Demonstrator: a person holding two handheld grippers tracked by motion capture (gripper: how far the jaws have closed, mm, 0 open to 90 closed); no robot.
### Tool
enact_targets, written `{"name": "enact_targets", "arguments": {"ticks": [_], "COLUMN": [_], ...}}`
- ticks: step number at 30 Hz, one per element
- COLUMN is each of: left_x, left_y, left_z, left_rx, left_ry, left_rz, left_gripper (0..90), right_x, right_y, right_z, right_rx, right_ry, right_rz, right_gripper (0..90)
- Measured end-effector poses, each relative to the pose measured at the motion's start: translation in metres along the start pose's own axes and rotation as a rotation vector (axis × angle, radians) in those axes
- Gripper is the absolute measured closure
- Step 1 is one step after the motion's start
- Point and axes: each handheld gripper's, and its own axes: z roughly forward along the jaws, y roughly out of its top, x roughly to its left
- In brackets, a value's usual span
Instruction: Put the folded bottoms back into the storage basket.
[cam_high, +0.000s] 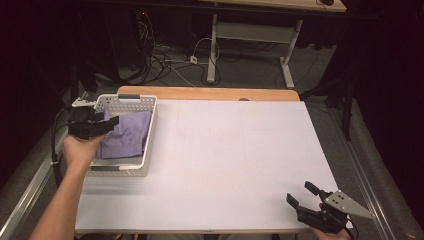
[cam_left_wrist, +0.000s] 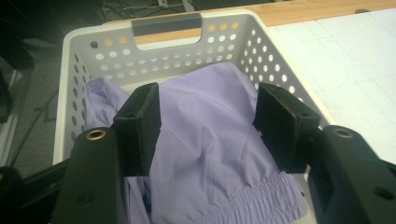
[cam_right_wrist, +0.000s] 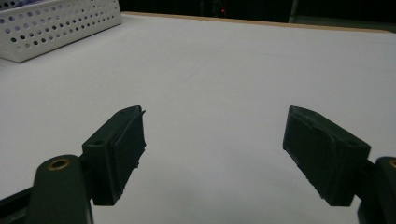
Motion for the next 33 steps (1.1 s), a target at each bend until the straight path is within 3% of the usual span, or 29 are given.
{"name": "enact_targets", "arguments": {"ticks": [33], "left_x": [-0.029], "left_y": [-0.010], "left_z": [-0.036], "left_rx": [-0.099], "left_ry": [-0.104], "left_rz": [0.086], "left_gripper": [39.7], "right_x": [-0.007], "right_y": [0.000], "right_z": [-0.003], "right_rx": [-0.015], "right_ry": [-0.009], "right_rz": [0.016], "right_gripper": [22.0]}}
